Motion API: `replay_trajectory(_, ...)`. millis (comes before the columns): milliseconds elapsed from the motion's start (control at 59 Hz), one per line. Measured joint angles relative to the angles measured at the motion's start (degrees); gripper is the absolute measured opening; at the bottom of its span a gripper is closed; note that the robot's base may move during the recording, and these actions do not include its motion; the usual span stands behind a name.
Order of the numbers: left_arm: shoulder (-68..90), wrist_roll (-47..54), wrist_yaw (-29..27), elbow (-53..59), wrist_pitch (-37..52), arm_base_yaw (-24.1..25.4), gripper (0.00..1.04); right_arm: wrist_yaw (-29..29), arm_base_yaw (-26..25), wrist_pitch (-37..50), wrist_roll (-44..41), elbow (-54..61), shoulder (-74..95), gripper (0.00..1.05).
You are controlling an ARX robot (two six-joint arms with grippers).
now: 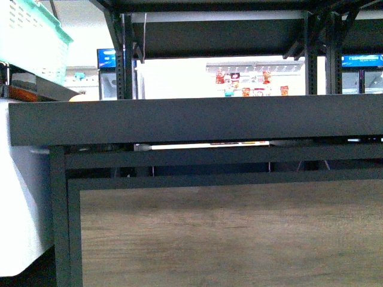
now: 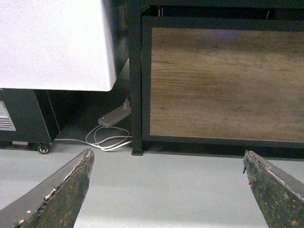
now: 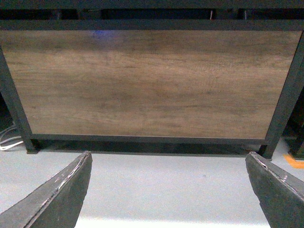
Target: Pick lemon from shelf
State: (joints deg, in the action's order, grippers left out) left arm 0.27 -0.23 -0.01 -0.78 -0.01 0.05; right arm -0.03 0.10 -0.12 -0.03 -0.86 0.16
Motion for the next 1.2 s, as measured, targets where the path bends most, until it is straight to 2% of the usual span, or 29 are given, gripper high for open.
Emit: replay_trajectory(1203,-0.02,0.0,0.0,0.0,0.0,0.0,0.97,-0.02,0.0,0.0,0.0,0.0,0.0,0.97)
